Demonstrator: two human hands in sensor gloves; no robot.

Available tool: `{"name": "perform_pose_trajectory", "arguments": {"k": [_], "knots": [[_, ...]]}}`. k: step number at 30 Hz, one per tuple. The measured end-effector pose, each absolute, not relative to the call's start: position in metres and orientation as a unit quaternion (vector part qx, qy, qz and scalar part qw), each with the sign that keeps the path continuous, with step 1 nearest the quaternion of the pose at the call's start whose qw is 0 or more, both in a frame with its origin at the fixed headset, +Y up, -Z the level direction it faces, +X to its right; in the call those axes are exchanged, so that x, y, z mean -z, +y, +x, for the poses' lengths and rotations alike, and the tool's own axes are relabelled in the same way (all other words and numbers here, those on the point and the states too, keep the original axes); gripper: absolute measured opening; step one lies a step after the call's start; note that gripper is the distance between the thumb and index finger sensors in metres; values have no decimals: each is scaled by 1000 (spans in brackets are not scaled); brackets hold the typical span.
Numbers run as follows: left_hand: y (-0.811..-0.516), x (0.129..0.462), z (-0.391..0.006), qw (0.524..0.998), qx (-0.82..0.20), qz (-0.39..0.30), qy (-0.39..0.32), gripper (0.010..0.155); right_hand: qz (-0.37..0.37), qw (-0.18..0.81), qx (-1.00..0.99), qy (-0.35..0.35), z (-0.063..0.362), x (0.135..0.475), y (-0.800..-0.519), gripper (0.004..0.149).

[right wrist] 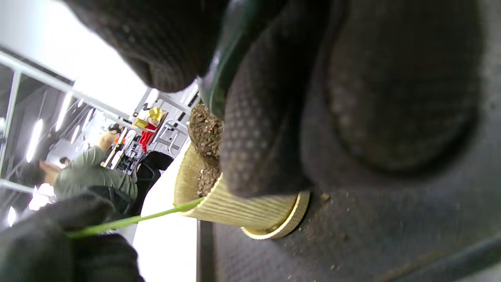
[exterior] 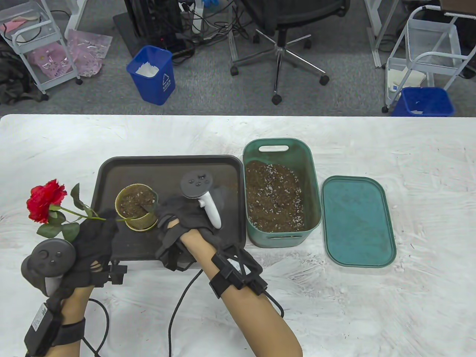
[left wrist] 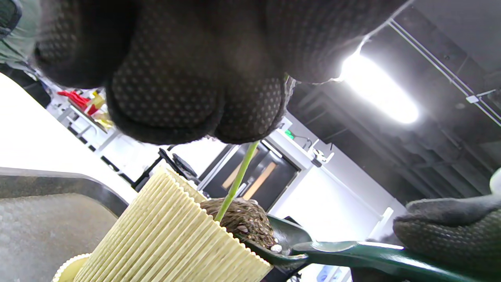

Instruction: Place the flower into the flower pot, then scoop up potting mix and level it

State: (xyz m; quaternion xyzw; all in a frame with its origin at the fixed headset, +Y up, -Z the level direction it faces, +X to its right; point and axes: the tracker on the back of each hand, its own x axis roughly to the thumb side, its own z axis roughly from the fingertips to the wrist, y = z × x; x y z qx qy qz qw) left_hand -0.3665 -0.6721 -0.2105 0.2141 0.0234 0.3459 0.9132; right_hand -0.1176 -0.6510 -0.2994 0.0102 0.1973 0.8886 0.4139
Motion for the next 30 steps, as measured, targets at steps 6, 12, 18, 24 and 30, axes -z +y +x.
{"name": "perform_pose_trajectory", "arguments": {"k": [6, 12, 18, 24, 30], "knots": [[-672, 211, -367, 913, -346, 214, 23, 46, 82, 252, -961, 82, -142, 280, -636, 53], [-672, 211, -366, 914, -345, 214, 22, 46, 148, 162, -975, -27, -152, 259, -638, 53], [-672, 210, -366, 913, -345, 215, 23, 46, 193, 94, -972, -96, -155, 246, -641, 53], [-672, 210, -366, 913, -345, 215, 23, 46, 196, 93, -969, -120, -142, 241, -634, 53], [-672, 210, -366, 914, -344, 215, 23, 46, 164, 130, -971, -117, -102, 241, -618, 52]]}}
